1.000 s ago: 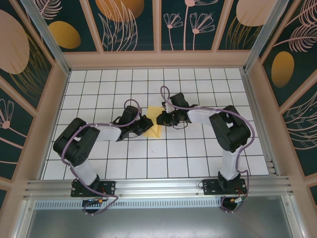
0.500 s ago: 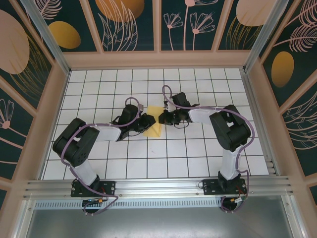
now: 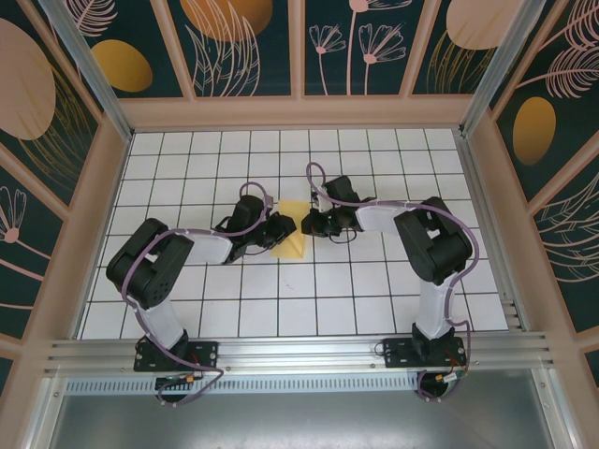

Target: Fold a paper plane with a square sheet of paper (pick it up from the middle)

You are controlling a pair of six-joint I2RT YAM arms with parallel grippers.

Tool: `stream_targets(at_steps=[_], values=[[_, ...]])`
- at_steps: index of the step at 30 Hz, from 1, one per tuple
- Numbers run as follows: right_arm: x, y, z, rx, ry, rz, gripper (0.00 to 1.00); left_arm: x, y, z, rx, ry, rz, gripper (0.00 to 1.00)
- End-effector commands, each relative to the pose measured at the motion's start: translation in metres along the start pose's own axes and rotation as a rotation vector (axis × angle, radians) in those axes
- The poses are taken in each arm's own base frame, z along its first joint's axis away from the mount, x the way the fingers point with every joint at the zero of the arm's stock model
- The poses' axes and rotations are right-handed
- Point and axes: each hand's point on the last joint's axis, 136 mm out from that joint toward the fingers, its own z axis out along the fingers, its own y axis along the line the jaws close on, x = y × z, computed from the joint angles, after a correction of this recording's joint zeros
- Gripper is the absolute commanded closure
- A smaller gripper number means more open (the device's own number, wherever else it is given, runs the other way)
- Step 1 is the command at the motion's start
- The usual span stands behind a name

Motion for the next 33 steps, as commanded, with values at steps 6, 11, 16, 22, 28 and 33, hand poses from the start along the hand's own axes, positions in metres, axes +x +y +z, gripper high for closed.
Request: stream_targets(at_steps=[6, 11, 16, 22, 28, 33], values=[[0.006, -0.015, 0.008, 0.038, 0.017, 0.005, 0.93, -0.001, -0.01, 0.006, 0.032, 0.018, 0.021, 0.85], [0.0, -0.025, 0.004, 0.049, 0.004, 0.027, 0.93, -0.001, -0.011, 0.008, 0.034, 0.022, 0.023, 0.85], [-0.002, -0.025, 0.003, 0.054, -0.003, 0.026, 0.93, 0.0, -0.006, 0.01, 0.023, 0.028, 0.017, 0.85], [-0.004, -0.022, 0.002, 0.04, -0.003, 0.018, 0.93, 0.001, -0.003, 0.013, 0.013, 0.032, 0.014, 0.86], [-0.005, -0.018, 0.002, 0.018, 0.003, 0.009, 0.93, -0.001, -0.007, 0.014, 0.024, 0.03, 0.02, 0.86], [-0.008, -0.014, 0.003, 0.007, -0.001, -0.01, 0.93, -0.002, -0.007, 0.016, 0.028, 0.029, 0.021, 0.86]])
